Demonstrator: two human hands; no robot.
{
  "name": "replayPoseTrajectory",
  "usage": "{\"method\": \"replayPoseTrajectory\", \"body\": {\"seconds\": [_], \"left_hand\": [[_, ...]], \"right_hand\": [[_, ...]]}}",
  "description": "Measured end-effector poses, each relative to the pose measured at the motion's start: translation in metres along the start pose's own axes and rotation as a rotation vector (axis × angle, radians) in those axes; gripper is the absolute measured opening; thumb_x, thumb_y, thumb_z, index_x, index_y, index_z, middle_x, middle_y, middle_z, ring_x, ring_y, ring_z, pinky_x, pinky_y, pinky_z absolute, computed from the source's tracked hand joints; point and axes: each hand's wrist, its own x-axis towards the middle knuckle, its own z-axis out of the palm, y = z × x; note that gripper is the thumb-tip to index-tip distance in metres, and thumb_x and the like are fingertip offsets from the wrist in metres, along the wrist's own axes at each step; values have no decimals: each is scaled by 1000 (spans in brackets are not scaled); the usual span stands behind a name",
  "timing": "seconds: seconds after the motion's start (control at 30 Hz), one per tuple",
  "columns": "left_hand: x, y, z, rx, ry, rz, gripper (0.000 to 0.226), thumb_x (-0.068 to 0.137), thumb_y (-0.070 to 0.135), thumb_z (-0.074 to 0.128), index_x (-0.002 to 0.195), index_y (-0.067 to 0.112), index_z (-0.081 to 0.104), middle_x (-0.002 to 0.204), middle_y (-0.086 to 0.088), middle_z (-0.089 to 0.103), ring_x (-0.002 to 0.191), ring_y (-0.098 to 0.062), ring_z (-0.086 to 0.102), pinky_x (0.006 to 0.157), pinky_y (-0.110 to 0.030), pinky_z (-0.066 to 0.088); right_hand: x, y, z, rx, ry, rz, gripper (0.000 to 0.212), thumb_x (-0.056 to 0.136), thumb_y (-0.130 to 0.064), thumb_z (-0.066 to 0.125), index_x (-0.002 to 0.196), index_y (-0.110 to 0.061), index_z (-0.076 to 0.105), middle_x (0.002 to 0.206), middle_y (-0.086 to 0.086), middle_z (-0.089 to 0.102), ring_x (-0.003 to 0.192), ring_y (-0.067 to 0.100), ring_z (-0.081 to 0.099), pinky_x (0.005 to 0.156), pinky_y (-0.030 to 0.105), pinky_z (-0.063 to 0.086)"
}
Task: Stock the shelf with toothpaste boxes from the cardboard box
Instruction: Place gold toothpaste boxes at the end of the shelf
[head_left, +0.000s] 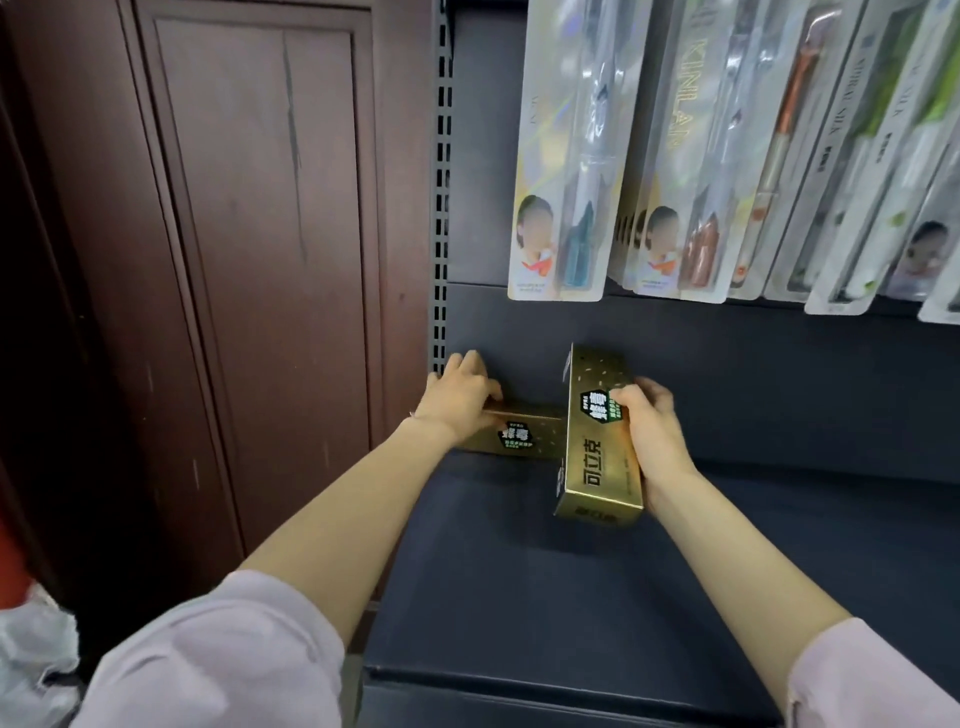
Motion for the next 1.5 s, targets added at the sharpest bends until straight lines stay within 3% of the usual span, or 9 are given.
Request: {"method": "replayPoseTrajectory", "body": {"seconds": [0.23,0.33,0.4,0.47,0.63,0.83,0.97,1.13,1.5], "left_hand": [[-5,7,6,-54,15,-52,31,91,24,57,122,22,62,124,-6,51,124,-27,41,104,-46,36],[-15,18,-11,-542,89,-102,30,96,31,49,117,16,65,119,-6,63,114,-25,56,100,-37,44],[-32,27,-28,-856,-120,-147,48,95,52,40,124,17,57,120,-4,64,111,-21,60,99,-36,45],[-47,31,-40,-920,-363,-128,52,90,59,45,124,21,51,112,1,66,103,-16,64,93,-34,51],[-44,11,-56,-647,-170,26,62,82,28,72,137,19,46,129,-2,60,112,-17,59,95,-28,47],[-13,-3,-65,-202,-74,159,61,86,25,66,141,36,40,128,-5,49,123,-25,46,104,-49,38],[-4,0,-62,-129,0,158,59,90,24,61,142,38,37,137,-2,44,129,-26,36,108,-51,31],[-2,-1,-42,74,65,81,51,91,28,59,139,36,43,138,-4,35,130,-27,26,107,-47,27],[-12,12,-22,-9,199,-11,39,92,9,51,129,20,47,126,-6,47,120,-28,41,99,-41,36]], "right_hand": [[-9,5,24,198,-34,54,55,95,-14,49,142,-34,26,109,4,59,82,14,59,64,32,51],[-12,8,32,281,-30,23,60,96,-12,45,144,-39,21,111,2,58,84,14,59,65,31,52],[-11,7,37,333,-12,-4,61,97,-12,43,145,-40,18,109,0,58,86,13,60,67,31,52],[-10,6,43,361,-19,-29,64,96,-10,43,145,-41,15,114,2,58,89,15,61,76,36,54],[0,4,42,184,-79,-40,67,92,-3,53,142,-34,21,122,6,54,103,20,60,84,36,53],[13,6,35,-685,136,-217,75,81,-23,73,140,-11,28,141,17,26,129,35,37,104,38,36],[12,9,35,-817,95,-429,82,83,-10,69,147,-20,19,144,12,21,134,28,32,110,38,32],[21,16,37,-1268,-54,-488,65,90,-20,59,146,-25,26,147,5,20,133,26,25,105,40,37],[25,21,38,-1275,-85,-470,65,92,-16,56,147,-26,24,152,2,13,138,25,22,107,41,38]]}}
